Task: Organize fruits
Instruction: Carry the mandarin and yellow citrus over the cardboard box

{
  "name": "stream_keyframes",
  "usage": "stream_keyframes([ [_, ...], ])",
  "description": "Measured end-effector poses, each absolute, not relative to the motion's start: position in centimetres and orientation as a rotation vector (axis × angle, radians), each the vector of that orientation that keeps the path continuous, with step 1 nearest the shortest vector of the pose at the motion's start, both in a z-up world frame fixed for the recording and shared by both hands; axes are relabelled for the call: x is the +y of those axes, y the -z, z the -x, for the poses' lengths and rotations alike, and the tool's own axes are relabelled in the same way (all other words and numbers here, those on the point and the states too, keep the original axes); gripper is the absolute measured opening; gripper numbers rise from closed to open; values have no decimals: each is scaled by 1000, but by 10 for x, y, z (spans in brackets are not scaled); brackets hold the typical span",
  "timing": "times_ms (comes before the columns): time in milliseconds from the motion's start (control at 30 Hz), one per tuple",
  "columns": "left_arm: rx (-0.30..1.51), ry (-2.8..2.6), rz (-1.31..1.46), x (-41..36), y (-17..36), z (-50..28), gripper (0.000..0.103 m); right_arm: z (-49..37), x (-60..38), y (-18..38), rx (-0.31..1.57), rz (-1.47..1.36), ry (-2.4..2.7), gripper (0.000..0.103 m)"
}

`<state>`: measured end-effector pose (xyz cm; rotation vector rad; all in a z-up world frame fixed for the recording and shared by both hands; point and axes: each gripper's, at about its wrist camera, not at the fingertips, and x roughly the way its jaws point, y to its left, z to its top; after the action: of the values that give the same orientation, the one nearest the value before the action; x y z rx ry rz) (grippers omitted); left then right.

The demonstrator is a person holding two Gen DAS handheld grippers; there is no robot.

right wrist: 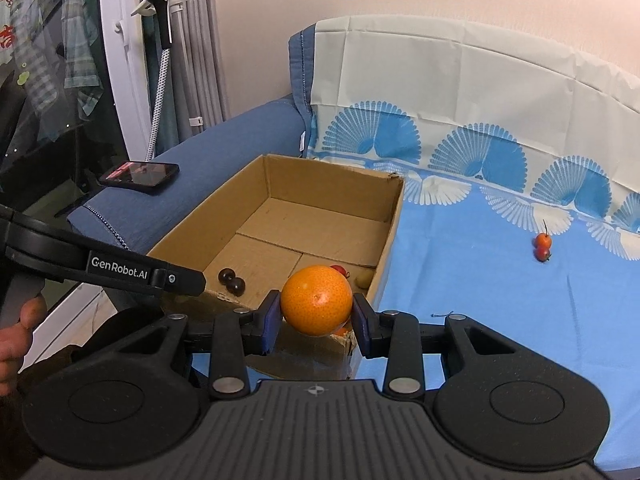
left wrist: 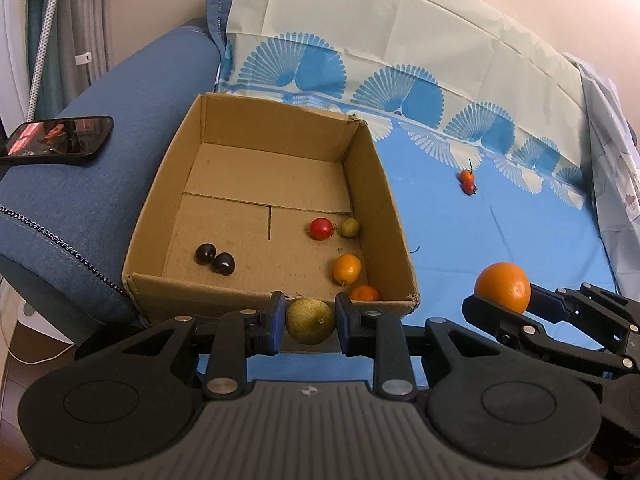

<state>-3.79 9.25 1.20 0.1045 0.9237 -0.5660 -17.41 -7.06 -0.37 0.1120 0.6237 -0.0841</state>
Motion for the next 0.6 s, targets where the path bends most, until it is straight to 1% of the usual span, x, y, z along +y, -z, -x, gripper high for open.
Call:
stream_keyframes([
  [600,929,506,-86,98,-8,9,29,158,-73,11,641,-110,89,39],
])
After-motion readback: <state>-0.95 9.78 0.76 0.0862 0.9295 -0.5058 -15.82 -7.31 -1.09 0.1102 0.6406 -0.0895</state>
